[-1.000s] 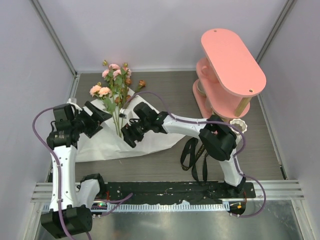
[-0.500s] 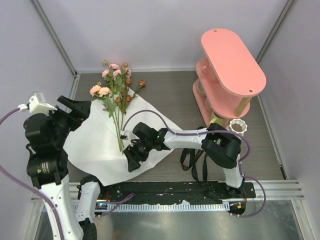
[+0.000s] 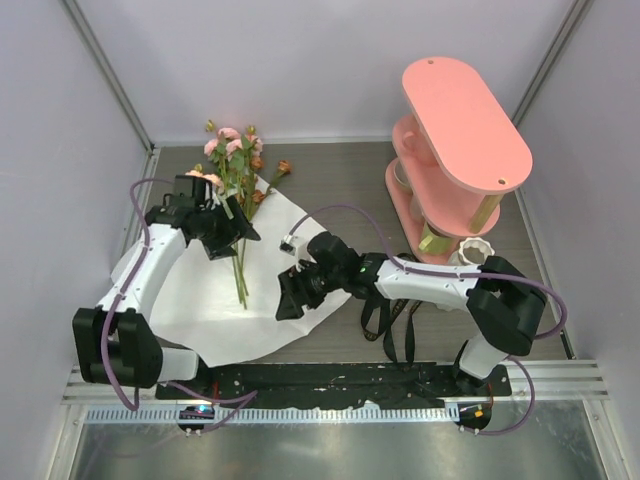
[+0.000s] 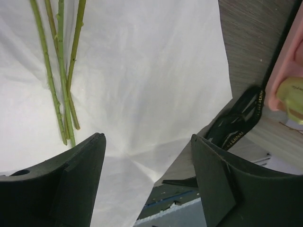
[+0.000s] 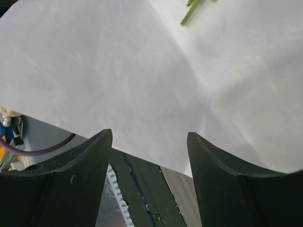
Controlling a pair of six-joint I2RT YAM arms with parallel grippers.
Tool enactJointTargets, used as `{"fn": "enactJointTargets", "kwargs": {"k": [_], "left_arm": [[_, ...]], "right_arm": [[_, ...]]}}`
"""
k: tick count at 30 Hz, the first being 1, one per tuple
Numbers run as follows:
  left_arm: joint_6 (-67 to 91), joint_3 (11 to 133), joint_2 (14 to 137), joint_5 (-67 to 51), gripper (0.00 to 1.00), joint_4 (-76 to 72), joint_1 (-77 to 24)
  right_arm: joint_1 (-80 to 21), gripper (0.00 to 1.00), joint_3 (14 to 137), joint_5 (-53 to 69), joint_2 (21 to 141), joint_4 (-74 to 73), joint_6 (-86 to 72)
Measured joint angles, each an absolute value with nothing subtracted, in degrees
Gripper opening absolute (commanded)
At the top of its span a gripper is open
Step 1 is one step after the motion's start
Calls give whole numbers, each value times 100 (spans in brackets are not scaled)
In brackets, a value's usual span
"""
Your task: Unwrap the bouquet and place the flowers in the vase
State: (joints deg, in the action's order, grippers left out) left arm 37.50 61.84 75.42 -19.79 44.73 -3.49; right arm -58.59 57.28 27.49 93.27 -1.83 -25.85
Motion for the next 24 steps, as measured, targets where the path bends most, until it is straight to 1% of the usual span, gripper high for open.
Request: {"fn": "enactJointTargets", "kwargs": {"k": [1,4,7,9,11,13,14,20,24], "left_arm": [[3712,6267,7644,-1817,64,4440,-515],[3612,6632,8051,-1293,55,4375,-650],[3387,7323,8788,-812,55,4438,-635],[3218,7992,9507,-467,55,4521,-631],[3046,8468,10114,-189,52,4523,-631],[2906,8691,10556,34,47,4552,-631],[2840,8748,10726,115,47,4593,-631],[2781,8803,11107,296,43,4654,-631],[2779,8792,11142,333,36,4587,-631]], "right_arm": [[-5824,70,5741,2606,9306,-231,-2591],[-5806,70,5745,2167,9240,-554,-2556],[-5811,70,5743,1728,8923,-1026,-2392],[-5811,70,5741,1422,8549,-1330,-2241],[-5787,70,5741,1098,8093,-1570,-2084],[-5723,70,5741,878,7642,-1772,-1966],[-5684,70,5739,797,7437,-1841,-1931],[-5537,70,5555,469,6659,-2043,-1861],[-5540,71,5481,296,6558,-2257,-1835]]}}
